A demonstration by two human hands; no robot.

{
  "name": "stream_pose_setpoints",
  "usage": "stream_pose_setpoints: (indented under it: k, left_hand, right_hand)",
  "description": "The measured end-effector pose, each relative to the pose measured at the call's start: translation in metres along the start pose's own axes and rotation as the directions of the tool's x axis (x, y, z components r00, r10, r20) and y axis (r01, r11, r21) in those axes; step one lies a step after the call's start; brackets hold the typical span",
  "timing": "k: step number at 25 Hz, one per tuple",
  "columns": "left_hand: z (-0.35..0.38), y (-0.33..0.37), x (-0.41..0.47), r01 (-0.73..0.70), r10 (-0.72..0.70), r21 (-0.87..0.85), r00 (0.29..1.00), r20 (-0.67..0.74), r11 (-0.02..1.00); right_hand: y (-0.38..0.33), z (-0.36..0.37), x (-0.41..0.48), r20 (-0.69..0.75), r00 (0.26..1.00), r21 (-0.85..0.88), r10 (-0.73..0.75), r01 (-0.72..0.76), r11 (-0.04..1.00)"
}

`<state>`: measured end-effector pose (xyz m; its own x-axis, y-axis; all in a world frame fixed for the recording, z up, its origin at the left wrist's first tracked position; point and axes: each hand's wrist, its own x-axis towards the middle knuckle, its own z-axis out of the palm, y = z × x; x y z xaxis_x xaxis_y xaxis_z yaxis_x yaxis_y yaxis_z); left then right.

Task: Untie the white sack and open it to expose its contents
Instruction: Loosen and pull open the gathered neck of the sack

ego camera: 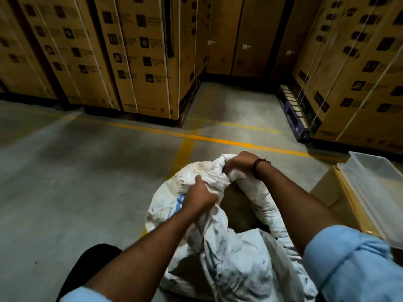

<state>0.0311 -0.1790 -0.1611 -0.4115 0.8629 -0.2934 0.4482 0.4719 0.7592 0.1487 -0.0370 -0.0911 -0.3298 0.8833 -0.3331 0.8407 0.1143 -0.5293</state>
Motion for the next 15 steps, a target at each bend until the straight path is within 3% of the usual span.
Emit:
stream_pose_setpoints:
  k: [1, 2, 4, 5, 7, 8, 10, 11, 13, 14, 15]
  left_hand:
    - [-0.017, -0.009, 0.011, 0.039, -0.036, -0.232, 0.999, 0.018, 0.972]
    - [-0.037, -0.015, 0.022, 0.100, -0.073, -0.463, 0.994, 0.077, 0.881]
    - [-0.077, -0.030, 0.039, 0.151, -0.080, -0.758, 0.988, 0.130, 0.634]
    - [-0.095, -0.031, 0.040, 0.131, -0.075, -0.852, 0.991, 0.108, 0.507]
    - [-0.116, -0.032, 0.036, 0.085, -0.048, -0.941, 0.996, 0.073, 0.328]
    - [-0.118, -0.031, 0.031, 0.074, -0.046, -0.964, 0.997, 0.064, 0.257]
    - [-0.113, -0.033, 0.033, 0.047, -0.108, -0.978, 0.994, 0.025, 0.203]
    - [-0.107, -0.039, 0.039, 0.053, -0.132, -0.982, 0.991, 0.029, 0.183]
    - [-0.099, -0.043, 0.043, 0.055, -0.157, -0.985, 0.987, 0.029, 0.163]
    - [-0.097, -0.046, 0.045, 0.043, -0.172, -0.985, 0.985, 0.014, 0.167]
    - [-0.096, -0.046, 0.045, 0.032, -0.145, -0.980, 0.989, 0.003, 0.196]
  right_hand:
    - [0.003, -0.003, 0.001, 0.001, 1.000, 0.107, -0.008, 0.008, 0.994]
    - [0.007, -0.006, 0.002, -0.048, 0.998, 0.254, -0.042, 0.053, 0.966]
    - [0.010, -0.012, -0.001, -0.227, 0.970, 0.473, -0.089, 0.190, 0.860]
    - [0.009, -0.012, -0.002, -0.316, 0.942, 0.440, -0.110, 0.248, 0.863]
    - [0.009, -0.004, -0.004, -0.478, 0.858, 0.157, -0.190, 0.296, 0.942]
    - [0.010, 0.004, -0.006, -0.584, 0.780, 0.018, -0.226, 0.291, 0.957]
    - [0.014, 0.025, -0.012, -0.697, 0.639, -0.189, -0.326, 0.275, 0.943]
    - [0.017, 0.038, -0.015, -0.673, 0.624, -0.290, -0.397, 0.272, 0.918]
    - [0.018, 0.059, -0.016, -0.535, 0.697, -0.473, -0.478, 0.221, 0.853]
    - [0.021, 0.065, -0.011, -0.487, 0.760, -0.460, -0.430, 0.195, 0.866]
    - [0.021, 0.065, -0.006, -0.454, 0.830, -0.342, -0.324, 0.173, 0.924]
